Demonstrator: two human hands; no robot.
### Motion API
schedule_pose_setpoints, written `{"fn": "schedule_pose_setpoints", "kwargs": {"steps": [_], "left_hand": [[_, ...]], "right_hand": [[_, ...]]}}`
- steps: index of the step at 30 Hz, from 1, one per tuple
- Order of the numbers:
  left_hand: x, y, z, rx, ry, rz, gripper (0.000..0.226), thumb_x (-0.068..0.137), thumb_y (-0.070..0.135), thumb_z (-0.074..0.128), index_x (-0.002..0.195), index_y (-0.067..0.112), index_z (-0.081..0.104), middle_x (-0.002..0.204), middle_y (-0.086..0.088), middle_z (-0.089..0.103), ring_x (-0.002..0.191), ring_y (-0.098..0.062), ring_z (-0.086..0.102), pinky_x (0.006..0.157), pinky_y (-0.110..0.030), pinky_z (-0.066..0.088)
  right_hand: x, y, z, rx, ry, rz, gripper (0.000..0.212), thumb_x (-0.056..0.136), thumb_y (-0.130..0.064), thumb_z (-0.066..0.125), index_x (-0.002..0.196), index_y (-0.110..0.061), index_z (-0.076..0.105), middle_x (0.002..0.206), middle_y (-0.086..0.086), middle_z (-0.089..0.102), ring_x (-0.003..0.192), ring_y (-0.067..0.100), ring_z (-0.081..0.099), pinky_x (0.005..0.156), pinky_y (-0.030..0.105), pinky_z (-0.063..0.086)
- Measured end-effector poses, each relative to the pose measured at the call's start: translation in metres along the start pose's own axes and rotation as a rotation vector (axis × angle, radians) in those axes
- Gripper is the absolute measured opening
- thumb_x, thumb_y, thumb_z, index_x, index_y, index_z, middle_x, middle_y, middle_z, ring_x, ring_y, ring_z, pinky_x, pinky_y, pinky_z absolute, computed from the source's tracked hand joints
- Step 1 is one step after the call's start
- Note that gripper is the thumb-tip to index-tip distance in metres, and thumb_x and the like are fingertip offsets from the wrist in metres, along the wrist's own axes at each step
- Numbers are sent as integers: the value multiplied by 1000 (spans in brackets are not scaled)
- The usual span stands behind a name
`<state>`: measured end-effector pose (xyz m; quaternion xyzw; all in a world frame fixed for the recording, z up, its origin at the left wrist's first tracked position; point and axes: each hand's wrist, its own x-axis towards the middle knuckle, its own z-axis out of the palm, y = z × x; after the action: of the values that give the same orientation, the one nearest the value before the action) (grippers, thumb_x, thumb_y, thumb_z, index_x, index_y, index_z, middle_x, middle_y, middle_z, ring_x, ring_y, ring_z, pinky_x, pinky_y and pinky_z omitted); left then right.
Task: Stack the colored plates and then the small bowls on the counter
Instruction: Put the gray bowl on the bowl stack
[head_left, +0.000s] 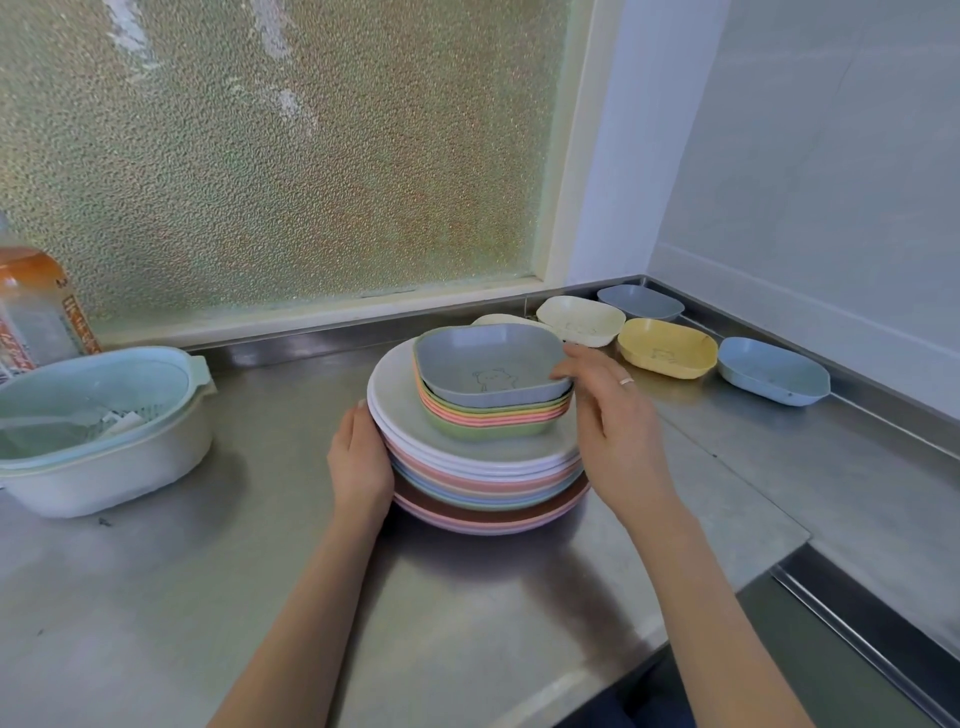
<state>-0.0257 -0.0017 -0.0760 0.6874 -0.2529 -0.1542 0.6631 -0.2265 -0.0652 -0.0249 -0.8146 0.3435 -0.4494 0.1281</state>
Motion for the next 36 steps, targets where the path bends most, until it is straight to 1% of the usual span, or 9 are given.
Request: {"fn": "schedule_pose_setpoints", "kwargs": {"steps": [3, 5, 11, 14, 18, 20, 23, 30, 36], "left_hand": [[0, 0, 0, -4, 4, -3, 31, 98, 14, 29, 85, 6, 56, 94, -8, 57, 86, -19, 45, 76, -28, 32], [0, 0, 0, -5, 4, -5, 31, 98, 14, 29, 86, 7, 57, 94, -8, 57, 86, -19, 46, 76, -26, 32], [0, 0, 0, 0, -2, 17, 31, 98, 10, 28, 81, 4, 53, 77, -2, 53, 82, -19, 43, 72, -26, 31], [0, 0, 0, -4, 1, 26, 30, 98, 10, 29, 81, 5, 53, 74, 4, 52, 81, -19, 43, 70, -25, 32], [0, 1, 0, -9, 13, 44, 31, 98, 10, 29, 81, 2, 54, 72, 5, 51, 78, -19, 42, 53, -13, 37], [0, 0, 0, 1, 19, 47, 31, 98, 10, 29, 78, 3, 52, 72, 4, 50, 77, -19, 42, 52, -15, 36], [1, -2, 0, 12, 20, 70, 31, 98, 8, 29, 76, 4, 51, 71, 4, 50, 72, -16, 41, 53, -3, 36], [5, -5, 1, 30, 29, 70, 39, 98, 8, 32, 65, 18, 49, 72, 6, 52, 65, -4, 45, 56, -1, 37], [3, -3, 3, -18, 49, 49, 29, 98, 7, 33, 77, 4, 53, 69, 3, 49, 62, -4, 41, 53, -3, 37]], "right_hand": [[-2, -3, 1, 218, -73, 72, 33, 97, -14, 41, 121, -35, 52, 146, -7, 42, 130, 3, 39, 102, 22, 38], [-3, -2, 3, 199, -97, 52, 22, 96, -19, 47, 111, -29, 60, 145, -11, 38, 132, -9, 29, 101, 14, 33], [-4, 5, 9, 220, -157, 65, 14, 93, -30, 51, 90, -20, 61, 142, -6, 46, 135, -2, 29, 100, 8, 25], [0, 7, 9, 319, -67, 108, 23, 93, -37, 44, 99, -25, 62, 139, -10, 49, 131, -1, 36, 103, 14, 28], [27, 21, 16, 391, 200, 209, 20, 98, -17, 41, 98, -18, 61, 110, -8, 62, 106, -1, 54, 88, 9, 38], [45, 40, 26, 411, 228, 312, 19, 96, -12, 41, 96, -17, 60, 95, -11, 62, 95, 9, 60, 85, 20, 46], [69, 72, 43, 448, 136, 489, 21, 93, -9, 41, 102, -9, 60, 93, -10, 60, 83, 10, 61, 86, 37, 52], [102, 119, 63, 203, -344, 441, 46, 83, -10, 64, 126, -20, 55, 114, 1, 57, 95, 13, 52, 78, 21, 43], [104, 125, 70, 111, -435, 396, 21, 83, -10, 63, 101, -21, 68, 96, -4, 67, 85, 15, 59, 72, 29, 47]]}}
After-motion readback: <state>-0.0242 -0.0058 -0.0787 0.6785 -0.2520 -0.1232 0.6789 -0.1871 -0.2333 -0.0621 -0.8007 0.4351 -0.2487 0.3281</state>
